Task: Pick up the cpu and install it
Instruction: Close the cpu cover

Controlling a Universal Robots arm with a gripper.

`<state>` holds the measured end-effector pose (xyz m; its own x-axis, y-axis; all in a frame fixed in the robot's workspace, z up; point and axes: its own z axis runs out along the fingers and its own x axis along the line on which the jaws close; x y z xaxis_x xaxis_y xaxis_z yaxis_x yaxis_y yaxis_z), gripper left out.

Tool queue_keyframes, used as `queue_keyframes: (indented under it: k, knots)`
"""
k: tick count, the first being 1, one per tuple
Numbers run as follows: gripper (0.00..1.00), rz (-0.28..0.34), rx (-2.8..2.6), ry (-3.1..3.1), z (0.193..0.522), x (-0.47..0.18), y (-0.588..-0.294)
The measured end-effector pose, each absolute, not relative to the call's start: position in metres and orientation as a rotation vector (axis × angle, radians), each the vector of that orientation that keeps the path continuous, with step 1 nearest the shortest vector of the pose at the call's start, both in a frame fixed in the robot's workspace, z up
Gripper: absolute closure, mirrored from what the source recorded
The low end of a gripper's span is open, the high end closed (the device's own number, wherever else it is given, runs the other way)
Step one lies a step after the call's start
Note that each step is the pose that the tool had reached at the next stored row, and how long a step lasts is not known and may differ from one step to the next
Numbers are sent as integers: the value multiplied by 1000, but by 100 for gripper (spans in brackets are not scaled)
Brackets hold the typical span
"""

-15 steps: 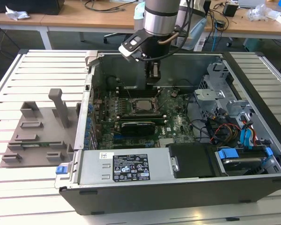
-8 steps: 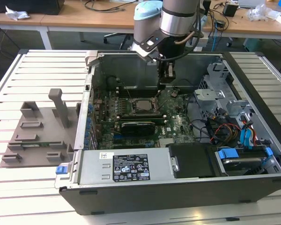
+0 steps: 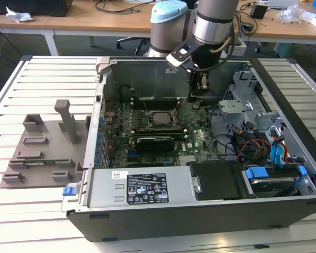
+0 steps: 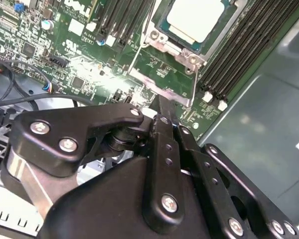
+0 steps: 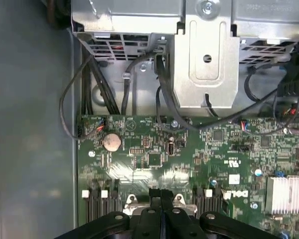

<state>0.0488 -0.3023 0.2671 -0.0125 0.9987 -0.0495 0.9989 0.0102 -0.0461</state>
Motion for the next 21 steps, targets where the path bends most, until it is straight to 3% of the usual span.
queue_keyframes:
  k: [21]
  knots:
    - [89,-107,2206,2231,253,41,-302]
